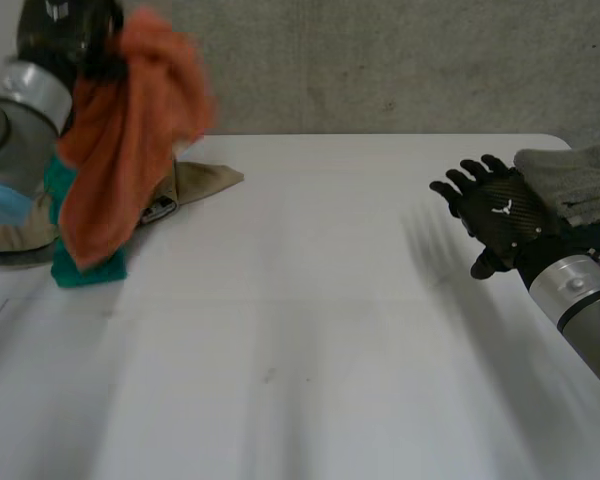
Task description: Fold the laundry.
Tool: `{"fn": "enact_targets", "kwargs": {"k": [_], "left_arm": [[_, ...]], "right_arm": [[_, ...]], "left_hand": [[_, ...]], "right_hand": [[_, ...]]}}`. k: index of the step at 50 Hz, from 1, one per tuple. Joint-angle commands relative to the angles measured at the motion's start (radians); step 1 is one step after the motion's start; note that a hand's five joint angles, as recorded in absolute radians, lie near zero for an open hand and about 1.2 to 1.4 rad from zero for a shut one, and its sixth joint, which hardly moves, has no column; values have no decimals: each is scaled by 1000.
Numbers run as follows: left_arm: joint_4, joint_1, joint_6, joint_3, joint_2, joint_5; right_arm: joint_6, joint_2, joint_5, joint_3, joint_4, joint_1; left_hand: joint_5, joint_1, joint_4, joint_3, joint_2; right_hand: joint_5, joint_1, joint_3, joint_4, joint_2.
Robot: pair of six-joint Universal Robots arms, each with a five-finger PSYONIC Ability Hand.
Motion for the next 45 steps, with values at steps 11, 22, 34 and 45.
{"fn": "enact_targets", "kwargs": {"k": [11,22,34,45], "left_arm": [[9,-425,-167,-153,-81,38],[-96,-517,64,-150,-257,-154],[-128,-457,70,-329,19,-154],[-130,-374,79,-394,-31,-151]], "right_arm": [[25,-55,91,7,14,-37],[134,-61,115,-37,74,-157],[140,-72,103,-221,486,-163],[178,-7,79,-249,703,-105]], "left_hand": [[326,345,200,210,226],[36,55,-90,-81,-65],[-777,-758,-904,-894,-878],[-777,-758,-904,-894,-878]], "right_hand": [[-47,-50,-33,-33,-35],[-47,-50,-33,-33,-35],[-47,-50,-33,-33,-35],[-47,-50,-33,-33,-35]]}}
